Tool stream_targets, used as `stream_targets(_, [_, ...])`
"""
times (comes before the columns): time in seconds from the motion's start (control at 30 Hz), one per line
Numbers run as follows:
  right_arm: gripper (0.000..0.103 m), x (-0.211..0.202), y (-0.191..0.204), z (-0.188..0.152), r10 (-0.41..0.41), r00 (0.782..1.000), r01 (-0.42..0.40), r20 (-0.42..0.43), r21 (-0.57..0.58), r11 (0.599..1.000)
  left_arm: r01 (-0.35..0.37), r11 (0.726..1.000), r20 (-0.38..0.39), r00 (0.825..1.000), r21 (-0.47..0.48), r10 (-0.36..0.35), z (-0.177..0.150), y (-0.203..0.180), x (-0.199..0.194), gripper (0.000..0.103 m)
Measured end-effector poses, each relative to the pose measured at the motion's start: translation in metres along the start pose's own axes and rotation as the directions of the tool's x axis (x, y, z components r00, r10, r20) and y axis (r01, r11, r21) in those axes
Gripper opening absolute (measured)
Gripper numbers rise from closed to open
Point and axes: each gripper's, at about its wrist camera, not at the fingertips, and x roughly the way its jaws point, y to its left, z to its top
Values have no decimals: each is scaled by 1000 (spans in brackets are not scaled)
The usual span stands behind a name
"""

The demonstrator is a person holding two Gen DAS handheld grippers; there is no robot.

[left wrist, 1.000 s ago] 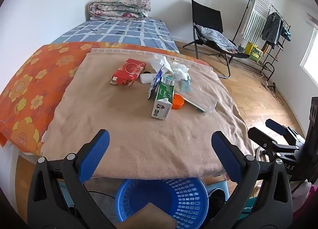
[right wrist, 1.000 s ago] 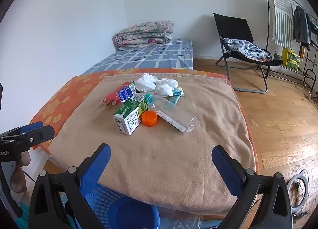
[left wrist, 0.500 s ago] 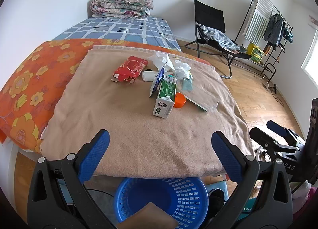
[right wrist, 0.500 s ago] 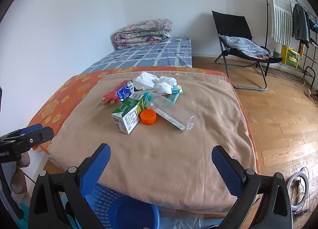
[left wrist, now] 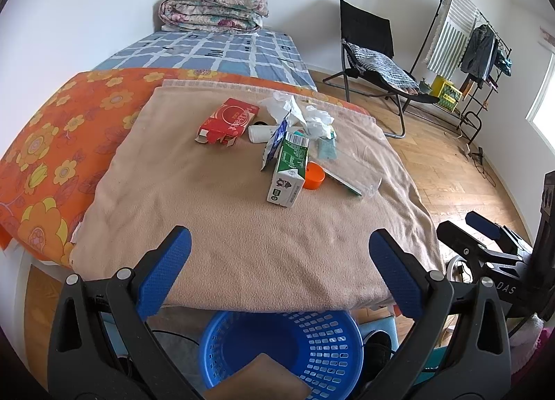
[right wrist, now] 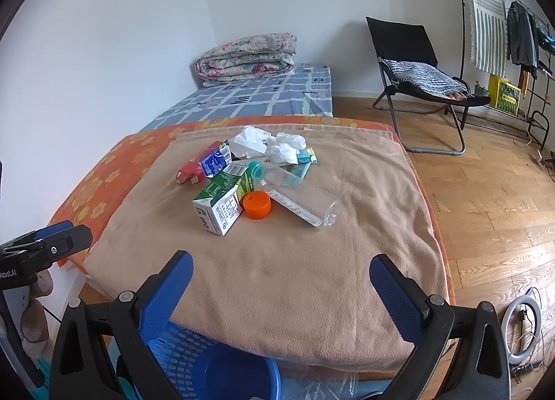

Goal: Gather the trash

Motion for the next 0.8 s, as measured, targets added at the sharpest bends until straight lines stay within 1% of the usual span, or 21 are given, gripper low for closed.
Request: stream_targets(0.8, [103, 3, -3, 0, 6, 1000, -5, -11, 16, 1000, 4, 1000, -2, 1000, -1, -4, 0, 3, 1, 103])
